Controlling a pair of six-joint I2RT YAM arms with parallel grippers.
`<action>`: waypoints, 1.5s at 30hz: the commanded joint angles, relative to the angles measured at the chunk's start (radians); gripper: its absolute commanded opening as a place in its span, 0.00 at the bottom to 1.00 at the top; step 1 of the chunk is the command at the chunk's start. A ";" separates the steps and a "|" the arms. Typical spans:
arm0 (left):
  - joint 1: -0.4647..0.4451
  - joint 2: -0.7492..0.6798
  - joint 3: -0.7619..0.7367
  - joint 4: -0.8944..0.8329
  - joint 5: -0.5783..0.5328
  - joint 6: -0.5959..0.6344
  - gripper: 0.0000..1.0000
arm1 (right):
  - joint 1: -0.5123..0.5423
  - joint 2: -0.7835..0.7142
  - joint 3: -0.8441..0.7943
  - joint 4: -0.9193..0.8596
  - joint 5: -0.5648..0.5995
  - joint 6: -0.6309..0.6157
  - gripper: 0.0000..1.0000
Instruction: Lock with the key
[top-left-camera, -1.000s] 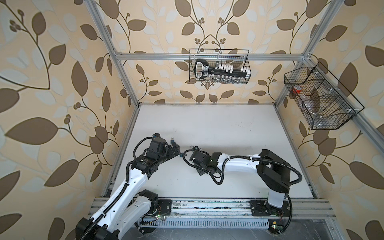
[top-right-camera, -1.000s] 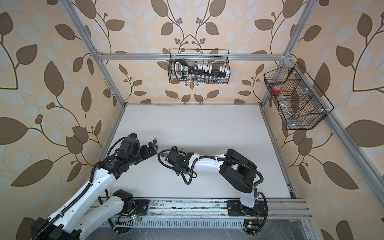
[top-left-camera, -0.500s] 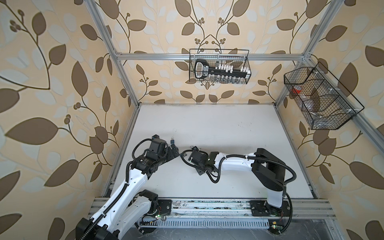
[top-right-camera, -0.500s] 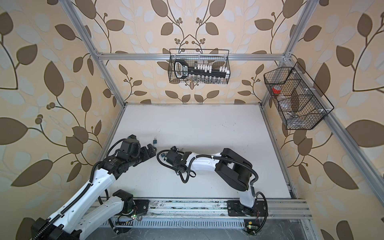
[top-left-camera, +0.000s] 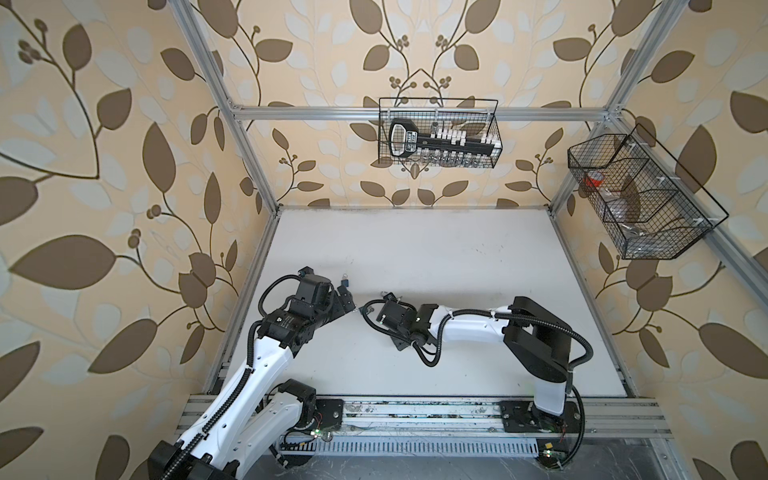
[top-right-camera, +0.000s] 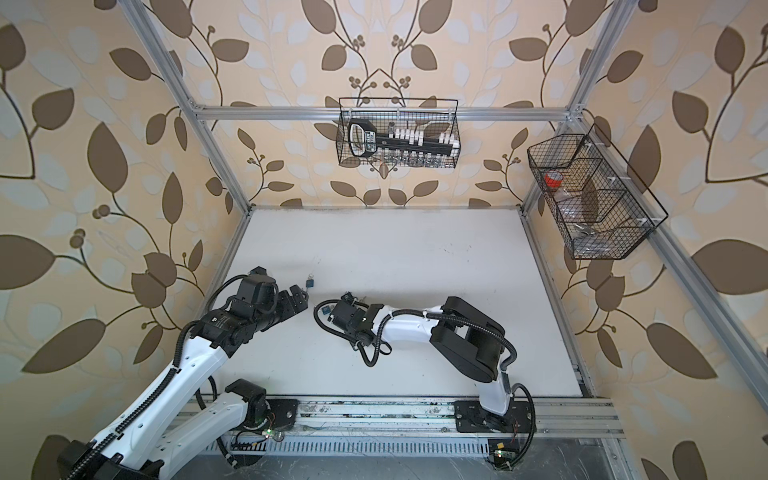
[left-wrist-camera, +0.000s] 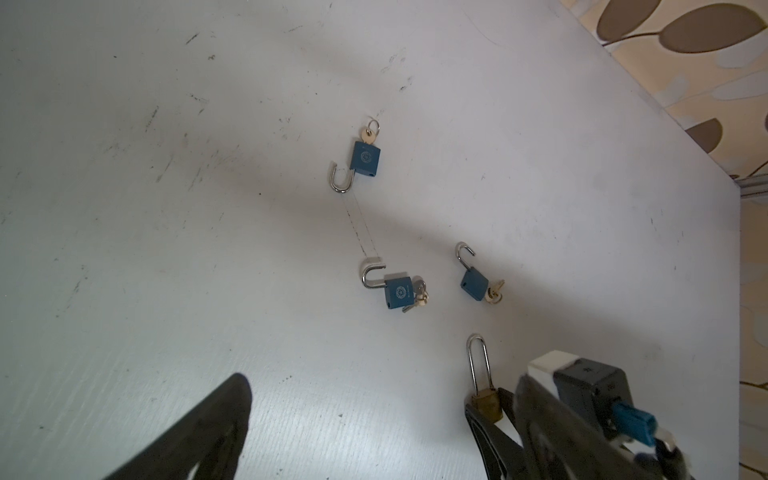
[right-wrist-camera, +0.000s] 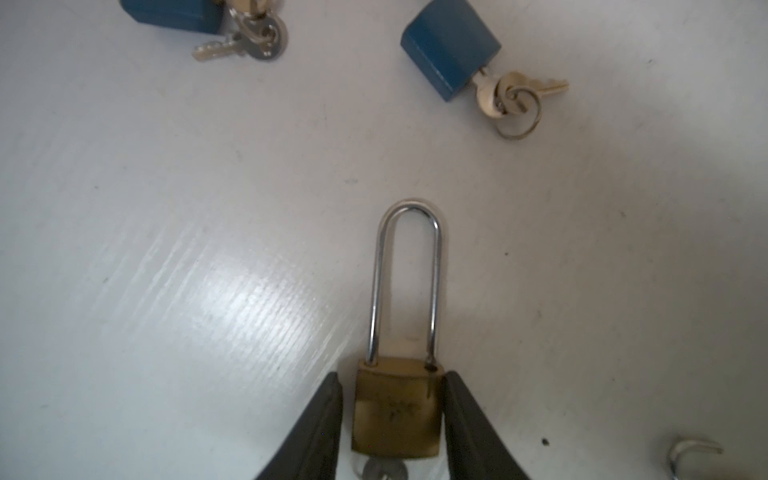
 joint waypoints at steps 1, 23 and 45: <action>0.008 -0.016 0.032 -0.024 -0.031 -0.001 0.99 | -0.003 -0.005 -0.041 -0.037 0.000 0.004 0.36; 0.008 -0.026 0.270 0.192 0.376 0.270 0.99 | -0.179 -0.737 -0.357 0.428 -0.362 -0.303 0.00; -0.091 0.162 0.434 0.327 1.106 1.034 0.95 | -0.545 -0.777 -0.094 0.077 -1.228 -0.518 0.00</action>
